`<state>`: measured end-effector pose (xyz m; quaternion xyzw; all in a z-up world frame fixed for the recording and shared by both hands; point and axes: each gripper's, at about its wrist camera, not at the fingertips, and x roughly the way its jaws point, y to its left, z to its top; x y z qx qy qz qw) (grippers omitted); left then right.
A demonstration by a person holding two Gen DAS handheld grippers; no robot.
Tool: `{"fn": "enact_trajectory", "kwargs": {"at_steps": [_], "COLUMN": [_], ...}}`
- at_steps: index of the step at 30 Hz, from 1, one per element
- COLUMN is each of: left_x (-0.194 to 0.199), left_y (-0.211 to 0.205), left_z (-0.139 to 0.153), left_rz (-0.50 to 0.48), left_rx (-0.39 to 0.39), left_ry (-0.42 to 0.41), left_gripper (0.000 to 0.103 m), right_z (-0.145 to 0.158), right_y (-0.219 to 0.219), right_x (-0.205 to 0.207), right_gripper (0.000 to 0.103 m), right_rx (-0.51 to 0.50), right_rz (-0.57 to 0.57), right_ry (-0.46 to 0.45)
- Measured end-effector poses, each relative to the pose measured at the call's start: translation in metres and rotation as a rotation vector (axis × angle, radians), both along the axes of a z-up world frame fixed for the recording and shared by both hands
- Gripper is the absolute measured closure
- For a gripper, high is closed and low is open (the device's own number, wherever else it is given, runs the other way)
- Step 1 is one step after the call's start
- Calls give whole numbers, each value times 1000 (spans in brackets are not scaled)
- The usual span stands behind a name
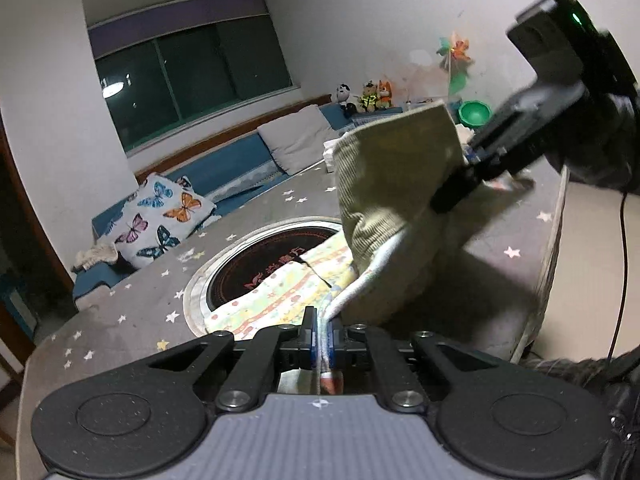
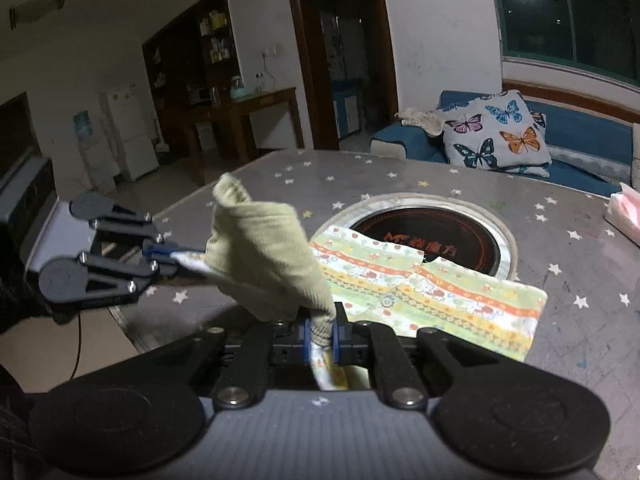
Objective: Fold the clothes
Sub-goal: 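Fold the shirt side with the sleeve over the shirt front using both grippers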
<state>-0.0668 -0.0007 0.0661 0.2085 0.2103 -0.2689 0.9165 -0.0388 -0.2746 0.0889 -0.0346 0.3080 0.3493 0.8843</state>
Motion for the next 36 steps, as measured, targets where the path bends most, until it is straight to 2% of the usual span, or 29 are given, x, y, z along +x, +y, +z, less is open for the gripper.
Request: {"fn": "enact_trajectory", "kwargs": {"at_steps": [6,11,16,21,22,24,25,27,29,30,36], "left_x": [44,99,158,201,206,212,212,213,215,215,217], "left_y": [1,-2,-13,-22,-22,-22,-21,-17,-11,-11,-3], "left_z": [-1,-3,-23,-55,-60,-68,-71,-72,-73,-72,-63], "left_rz": [46,79,124,178,191,223,241,267,291,303,369], "left_rx": [-19,-14,32,46,47,52,53,49,43,44,23], "left_ry": [28,47,100,204,217,229,226,225,226,222,202], "left_gripper": [98,98,97,94,93,79,78,75,69,64,59], "right_z": [-5,-7,-24,-57,-64,-78,-83,-90,-89,-85,-57], "right_y": [6,8,11,15,15,13,10,3,-6,-9,-26], "right_x": [45,97,150,189,195,204,209,215,216,212,195], "right_gripper": [95,95,95,93,90,86,82,81,73,72,72], "right_rx": [1,-6,-23,-48,-51,-64,-63,-52,-36,-39,-26], "right_rz": [-34,-84,-152,-227,-243,-282,-302,-332,-350,-357,-375], "right_ry": [24,61,135,212,227,244,256,277,275,264,199]}}
